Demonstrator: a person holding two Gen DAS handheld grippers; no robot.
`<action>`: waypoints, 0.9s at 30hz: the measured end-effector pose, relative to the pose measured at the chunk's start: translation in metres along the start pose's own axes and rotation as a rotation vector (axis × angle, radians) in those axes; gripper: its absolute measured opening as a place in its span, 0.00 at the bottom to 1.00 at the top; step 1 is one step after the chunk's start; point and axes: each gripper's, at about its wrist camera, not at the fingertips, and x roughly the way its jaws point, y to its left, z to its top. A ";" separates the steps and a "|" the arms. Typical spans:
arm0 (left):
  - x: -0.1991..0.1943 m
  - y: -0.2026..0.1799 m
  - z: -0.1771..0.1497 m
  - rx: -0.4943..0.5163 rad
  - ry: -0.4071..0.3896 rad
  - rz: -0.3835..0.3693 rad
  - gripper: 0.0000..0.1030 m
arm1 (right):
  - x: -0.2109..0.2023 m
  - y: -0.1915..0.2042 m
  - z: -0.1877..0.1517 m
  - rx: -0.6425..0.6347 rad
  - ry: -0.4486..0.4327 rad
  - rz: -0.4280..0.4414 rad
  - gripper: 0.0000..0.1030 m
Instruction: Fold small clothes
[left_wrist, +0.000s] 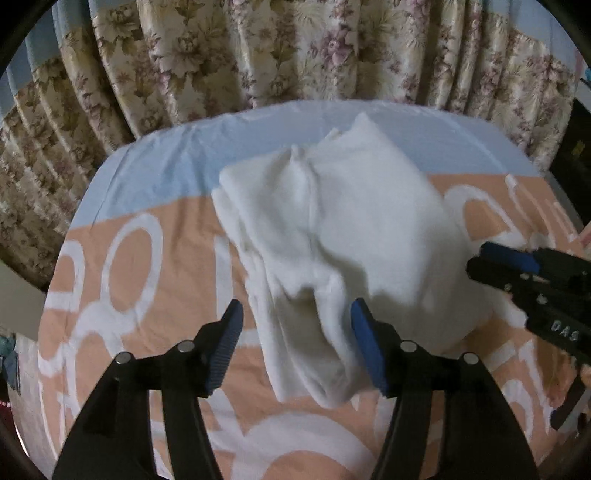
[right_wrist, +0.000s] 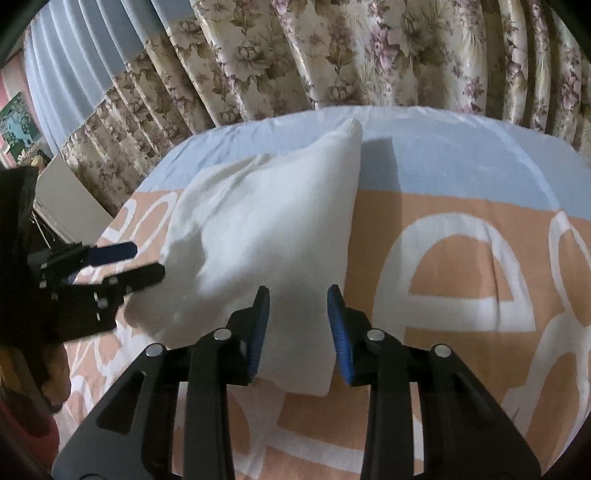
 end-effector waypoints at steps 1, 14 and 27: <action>0.006 0.000 -0.004 -0.007 0.011 0.016 0.58 | 0.001 0.001 -0.002 -0.005 0.005 -0.003 0.32; 0.011 0.028 -0.016 -0.102 0.033 0.016 0.75 | 0.012 0.000 -0.027 -0.064 0.048 -0.012 0.45; 0.034 0.035 -0.002 -0.116 0.041 -0.011 0.91 | 0.005 -0.009 0.013 -0.057 -0.056 0.010 0.93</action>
